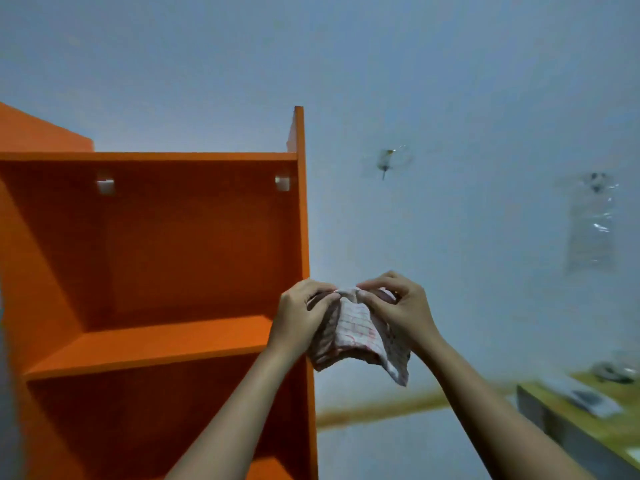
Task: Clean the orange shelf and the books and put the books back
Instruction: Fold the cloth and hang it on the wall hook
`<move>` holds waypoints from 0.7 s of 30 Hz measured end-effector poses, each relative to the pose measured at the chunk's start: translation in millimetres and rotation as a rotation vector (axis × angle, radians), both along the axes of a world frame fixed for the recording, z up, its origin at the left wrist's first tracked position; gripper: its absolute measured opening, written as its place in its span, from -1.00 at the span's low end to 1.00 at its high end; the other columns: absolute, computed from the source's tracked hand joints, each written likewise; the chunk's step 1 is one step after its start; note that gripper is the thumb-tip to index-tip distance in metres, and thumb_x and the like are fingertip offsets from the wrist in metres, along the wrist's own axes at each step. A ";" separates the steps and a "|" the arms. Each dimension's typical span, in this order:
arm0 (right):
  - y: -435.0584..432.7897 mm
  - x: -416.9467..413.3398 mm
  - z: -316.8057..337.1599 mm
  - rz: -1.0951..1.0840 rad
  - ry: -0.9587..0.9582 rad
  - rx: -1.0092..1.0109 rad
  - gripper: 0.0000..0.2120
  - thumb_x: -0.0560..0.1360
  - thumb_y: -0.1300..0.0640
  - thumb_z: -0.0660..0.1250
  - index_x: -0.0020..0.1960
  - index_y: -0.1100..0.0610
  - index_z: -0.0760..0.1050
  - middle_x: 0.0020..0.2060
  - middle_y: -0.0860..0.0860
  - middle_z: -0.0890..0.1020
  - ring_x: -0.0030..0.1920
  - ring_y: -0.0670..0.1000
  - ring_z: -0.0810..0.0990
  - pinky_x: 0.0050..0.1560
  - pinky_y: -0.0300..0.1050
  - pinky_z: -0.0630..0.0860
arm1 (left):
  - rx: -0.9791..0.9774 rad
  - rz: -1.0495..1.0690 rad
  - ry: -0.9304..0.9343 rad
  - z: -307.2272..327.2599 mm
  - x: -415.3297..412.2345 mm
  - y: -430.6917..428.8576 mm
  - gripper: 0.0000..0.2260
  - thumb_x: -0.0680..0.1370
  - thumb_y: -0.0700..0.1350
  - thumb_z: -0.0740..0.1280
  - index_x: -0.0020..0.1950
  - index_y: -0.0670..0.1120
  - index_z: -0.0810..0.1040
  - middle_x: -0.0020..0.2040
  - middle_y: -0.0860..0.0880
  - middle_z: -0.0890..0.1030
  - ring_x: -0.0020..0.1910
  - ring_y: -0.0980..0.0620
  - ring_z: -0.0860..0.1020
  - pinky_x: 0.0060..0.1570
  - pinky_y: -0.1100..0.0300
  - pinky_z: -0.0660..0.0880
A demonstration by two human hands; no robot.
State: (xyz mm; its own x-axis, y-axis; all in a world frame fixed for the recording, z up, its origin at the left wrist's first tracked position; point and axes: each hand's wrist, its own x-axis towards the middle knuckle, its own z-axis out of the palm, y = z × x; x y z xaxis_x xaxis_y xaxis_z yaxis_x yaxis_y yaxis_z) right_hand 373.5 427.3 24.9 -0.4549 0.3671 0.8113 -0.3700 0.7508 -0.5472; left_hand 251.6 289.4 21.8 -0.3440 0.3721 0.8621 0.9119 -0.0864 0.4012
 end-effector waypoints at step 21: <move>319.2 -62.6 142.3 -0.095 0.106 0.402 -0.81 0.34 -0.16 0.36 -0.12 -0.13 0.66 -0.25 -0.16 0.52 -0.20 -0.13 0.54 -0.07 0.15 0.48 | 0.070 0.076 0.166 147.6 -58.0 301.9 -0.94 0.45 -0.21 0.44 -0.09 -0.11 0.67 -0.17 0.06 0.64 -0.15 0.21 0.57 -0.12 0.45 0.43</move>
State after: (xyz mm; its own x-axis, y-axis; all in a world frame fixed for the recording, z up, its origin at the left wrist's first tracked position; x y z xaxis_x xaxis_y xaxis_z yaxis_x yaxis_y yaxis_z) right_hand 310.9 746.5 167.2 -0.3408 0.0483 0.9389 -0.3276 0.9300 -0.1668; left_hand 193.6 591.3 169.5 -0.2203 0.2873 0.9322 0.9699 -0.0371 0.2406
